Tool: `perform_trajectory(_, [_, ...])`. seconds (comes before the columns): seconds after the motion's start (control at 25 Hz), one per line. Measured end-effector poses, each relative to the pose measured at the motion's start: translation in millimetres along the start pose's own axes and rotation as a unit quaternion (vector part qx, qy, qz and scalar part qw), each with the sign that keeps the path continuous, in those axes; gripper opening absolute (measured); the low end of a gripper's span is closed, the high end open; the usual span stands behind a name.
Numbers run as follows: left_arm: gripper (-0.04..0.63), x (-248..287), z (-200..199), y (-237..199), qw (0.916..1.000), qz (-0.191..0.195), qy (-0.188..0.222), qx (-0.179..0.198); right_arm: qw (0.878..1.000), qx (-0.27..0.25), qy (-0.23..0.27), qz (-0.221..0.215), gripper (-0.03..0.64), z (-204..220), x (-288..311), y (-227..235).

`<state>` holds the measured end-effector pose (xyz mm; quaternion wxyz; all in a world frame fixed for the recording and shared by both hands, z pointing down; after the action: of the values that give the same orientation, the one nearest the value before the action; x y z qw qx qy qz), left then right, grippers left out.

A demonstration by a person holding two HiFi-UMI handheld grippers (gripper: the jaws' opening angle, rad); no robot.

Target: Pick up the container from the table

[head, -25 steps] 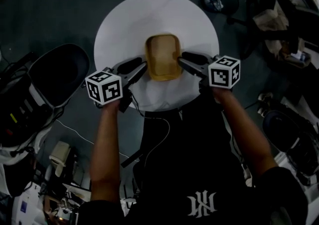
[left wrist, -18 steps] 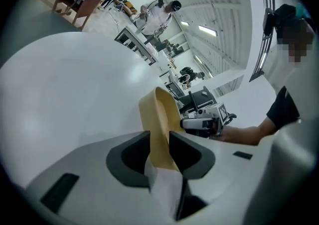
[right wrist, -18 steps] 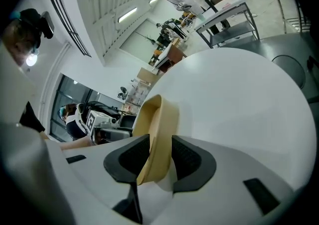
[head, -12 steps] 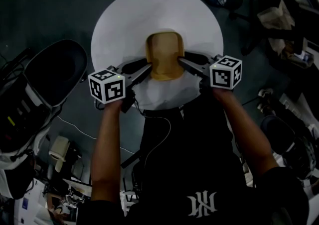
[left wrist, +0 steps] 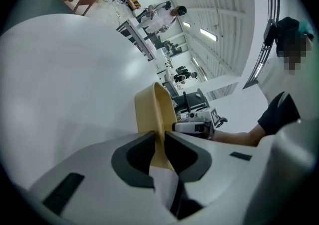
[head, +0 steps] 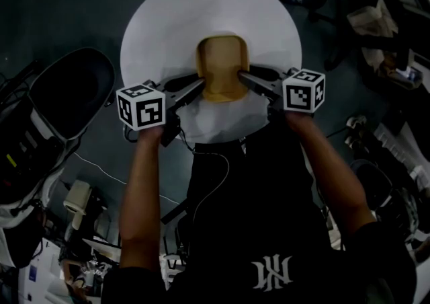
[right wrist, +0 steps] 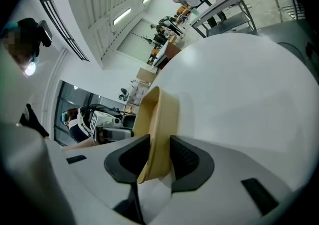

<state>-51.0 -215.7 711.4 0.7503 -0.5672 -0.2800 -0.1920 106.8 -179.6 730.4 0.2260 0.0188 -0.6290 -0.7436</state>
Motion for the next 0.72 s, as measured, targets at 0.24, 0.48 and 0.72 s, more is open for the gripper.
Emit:
perform_trajectory(0.24, [0.061, -1.8, -5.7, 6.8, 0.9999, 0.006, 0.009, -0.007, 1.000, 0.018, 0.001, 0.014, 0.129, -0.9, -1.7, -0.4])
perform_trajectory(0.48, [0.051, -7.0, -12.1, 10.9, 0.9998, 0.005, 0.017, -0.012, 0.999, 0.024, 0.015, 0.015, 0.115, -11.6, -4.2, -9.5])
perform_trajectory(0.72, [0.051, -16.9, -20.8, 20.5, 0.9996, 0.002, 0.027, -0.002, 1.000, 0.008, 0.016, 0.012, 0.115, -23.8, -5.3, -25.3])
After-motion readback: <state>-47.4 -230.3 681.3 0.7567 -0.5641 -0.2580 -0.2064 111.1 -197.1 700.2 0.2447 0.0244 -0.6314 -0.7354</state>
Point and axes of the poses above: the fingertips, and each gripper's own axes: x forward along the fingers, y to its right, z out of its underside, the point moved 4 cm from there along -x, backward along the fingers, and after that the axes turned 14 degrees about -z, right-handed, at the moved point
